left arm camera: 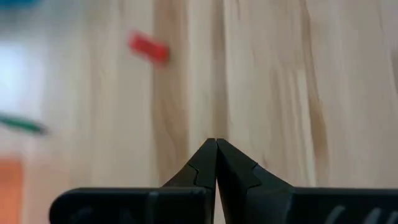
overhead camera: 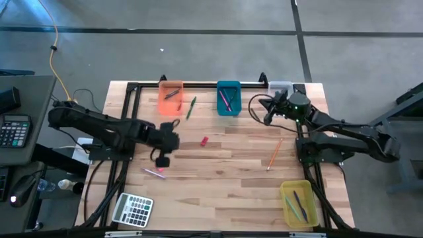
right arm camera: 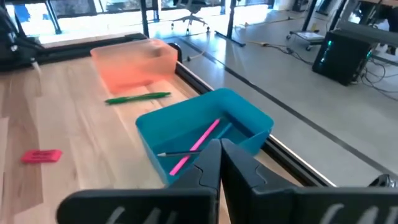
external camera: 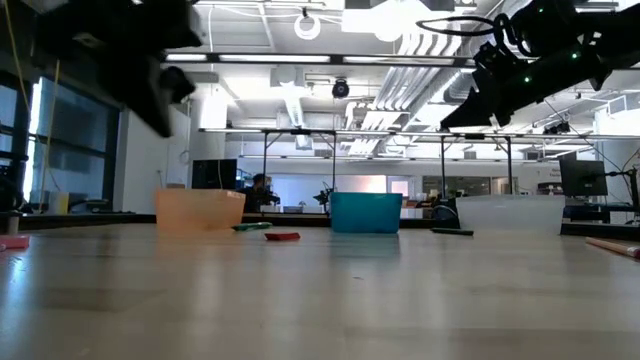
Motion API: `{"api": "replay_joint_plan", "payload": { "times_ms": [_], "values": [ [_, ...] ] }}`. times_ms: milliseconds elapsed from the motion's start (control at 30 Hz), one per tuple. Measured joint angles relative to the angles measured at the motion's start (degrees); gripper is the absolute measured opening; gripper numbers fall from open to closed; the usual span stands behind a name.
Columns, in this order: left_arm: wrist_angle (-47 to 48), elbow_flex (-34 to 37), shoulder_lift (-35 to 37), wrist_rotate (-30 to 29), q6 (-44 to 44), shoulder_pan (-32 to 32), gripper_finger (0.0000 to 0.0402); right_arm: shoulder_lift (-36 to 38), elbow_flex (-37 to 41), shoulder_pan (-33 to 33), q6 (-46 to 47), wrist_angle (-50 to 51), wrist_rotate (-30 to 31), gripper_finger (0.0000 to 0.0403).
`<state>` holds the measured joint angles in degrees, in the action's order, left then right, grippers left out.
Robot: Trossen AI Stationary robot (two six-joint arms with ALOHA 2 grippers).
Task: Sort crayons/erasers/pens/pencils in bins
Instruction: Put the purple pen into the yellow transparent bin
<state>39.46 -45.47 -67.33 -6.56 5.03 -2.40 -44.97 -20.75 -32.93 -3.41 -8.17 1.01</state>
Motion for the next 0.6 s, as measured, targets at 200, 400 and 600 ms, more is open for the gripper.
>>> {"api": "replay_joint_plan", "payload": {
  "times_ms": [200, 400, 600],
  "values": [
    [9.5, -0.5, -2.5, 0.4, 11.2, -11.2, 0.0001, 0.0, 0.0, 4.6, -1.9, 0.2, 2.6, 0.0],
    [11.5, -0.5, -6.5, 4.2, 23.5, -21.2, 0.0001, 0.0, 0.0, 6.6, -3.7, 0.2, 4.5, 0.0],
    [9.3, -0.5, -12.0, 4.4, 30.1, -26.8, 0.0028, 0.0, 0.0, 6.8, -4.5, 0.2, 4.9, 0.0]
  ]
}}
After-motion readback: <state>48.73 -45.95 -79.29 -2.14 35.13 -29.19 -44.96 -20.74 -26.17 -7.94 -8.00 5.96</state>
